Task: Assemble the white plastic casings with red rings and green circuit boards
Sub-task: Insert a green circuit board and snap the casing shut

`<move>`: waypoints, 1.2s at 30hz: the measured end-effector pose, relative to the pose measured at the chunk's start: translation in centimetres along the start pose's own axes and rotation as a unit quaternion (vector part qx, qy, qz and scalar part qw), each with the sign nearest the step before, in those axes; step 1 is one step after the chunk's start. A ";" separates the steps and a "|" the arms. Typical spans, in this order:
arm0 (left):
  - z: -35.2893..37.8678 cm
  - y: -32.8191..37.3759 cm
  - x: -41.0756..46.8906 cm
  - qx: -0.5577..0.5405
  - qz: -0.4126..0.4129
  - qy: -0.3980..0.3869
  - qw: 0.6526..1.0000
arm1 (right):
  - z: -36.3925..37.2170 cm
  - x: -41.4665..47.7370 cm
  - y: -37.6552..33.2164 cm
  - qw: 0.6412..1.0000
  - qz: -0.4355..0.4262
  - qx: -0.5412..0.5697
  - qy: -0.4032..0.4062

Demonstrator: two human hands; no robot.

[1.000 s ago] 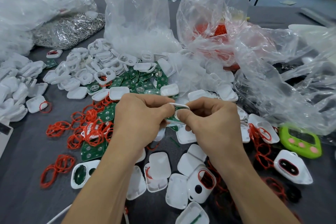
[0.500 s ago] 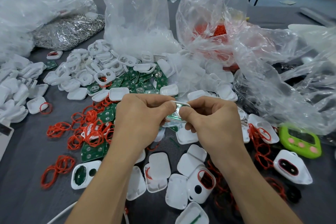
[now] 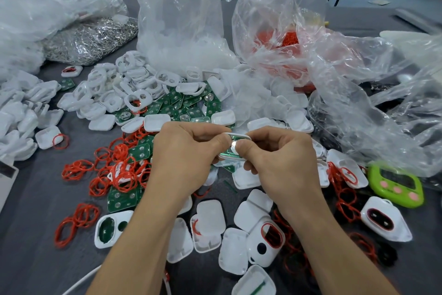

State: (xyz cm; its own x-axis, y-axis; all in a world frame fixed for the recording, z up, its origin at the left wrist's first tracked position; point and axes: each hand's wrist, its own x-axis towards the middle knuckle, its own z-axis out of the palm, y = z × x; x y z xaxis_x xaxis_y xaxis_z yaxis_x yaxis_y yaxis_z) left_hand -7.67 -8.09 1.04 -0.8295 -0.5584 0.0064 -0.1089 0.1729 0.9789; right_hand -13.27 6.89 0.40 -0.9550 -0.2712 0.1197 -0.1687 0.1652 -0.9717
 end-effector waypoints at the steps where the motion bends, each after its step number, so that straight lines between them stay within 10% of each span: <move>1: 0.0 0.0 0.0 0.000 0.000 0.000 1.000 | 0.0 0.0 0.0 1.000 0.001 0.002 0.000; 17: -0.1 1.7 -0.7 -0.149 -0.081 -0.079 0.982 | -0.1 0.2 -0.4 0.994 -0.016 0.105 -0.003; 36: 0.5 1.4 -0.6 -0.091 -0.046 0.002 0.995 | 0.3 0.0 -0.3 0.996 -0.011 0.092 0.000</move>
State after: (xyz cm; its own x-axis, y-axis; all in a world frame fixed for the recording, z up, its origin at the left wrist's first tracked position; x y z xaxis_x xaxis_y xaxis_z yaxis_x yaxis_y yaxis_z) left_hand -7.58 -7.09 2.35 -0.8182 -0.5688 -0.0842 -0.0833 -0.0276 0.9961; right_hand -13.13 6.58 0.61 -0.9514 -0.2737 0.1413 -0.1421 -0.0170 -0.9897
